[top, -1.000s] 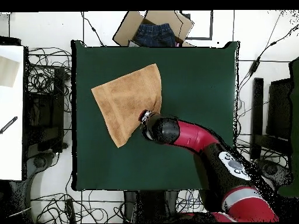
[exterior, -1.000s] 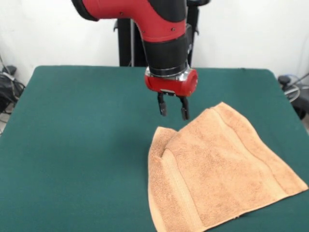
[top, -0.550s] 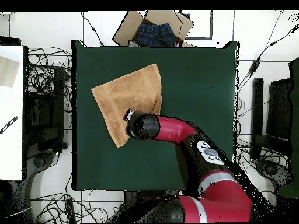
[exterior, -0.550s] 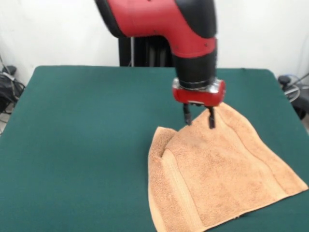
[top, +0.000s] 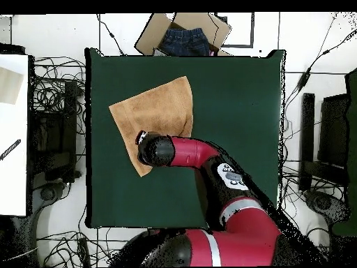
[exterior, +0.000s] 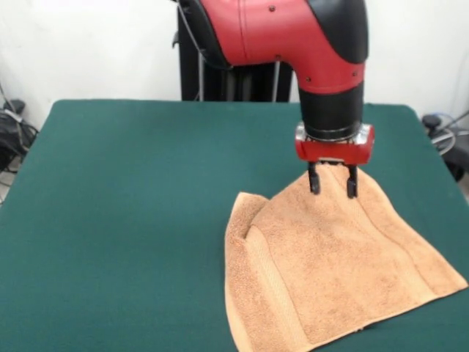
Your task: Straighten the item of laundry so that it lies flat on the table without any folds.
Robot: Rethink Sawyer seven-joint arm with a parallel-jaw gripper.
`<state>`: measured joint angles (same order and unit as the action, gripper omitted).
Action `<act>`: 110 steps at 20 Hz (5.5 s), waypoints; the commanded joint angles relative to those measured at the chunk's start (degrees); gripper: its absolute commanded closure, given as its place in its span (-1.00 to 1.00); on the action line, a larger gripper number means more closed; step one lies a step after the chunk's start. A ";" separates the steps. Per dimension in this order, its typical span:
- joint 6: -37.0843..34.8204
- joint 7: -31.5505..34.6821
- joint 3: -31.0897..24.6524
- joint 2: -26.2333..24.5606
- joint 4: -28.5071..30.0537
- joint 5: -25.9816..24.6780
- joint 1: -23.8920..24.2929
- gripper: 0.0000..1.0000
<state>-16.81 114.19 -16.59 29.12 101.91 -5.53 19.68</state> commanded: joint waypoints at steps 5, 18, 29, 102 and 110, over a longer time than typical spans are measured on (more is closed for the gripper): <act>3.18 7.45 0.67 2.78 2.60 0.12 2.12 -1.00; -0.39 -4.41 -5.34 1.46 3.87 -7.20 17.47 -1.00; 2.83 -3.18 -3.44 -6.76 -1.72 -15.07 18.40 -1.00; -8.90 -5.23 1.50 -14.92 -22.72 -20.81 10.63 -1.00; -12.00 -14.63 -2.20 -16.63 -26.35 -26.24 16.56 -1.00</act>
<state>-35.00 113.58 -17.45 21.18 88.02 -22.34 30.23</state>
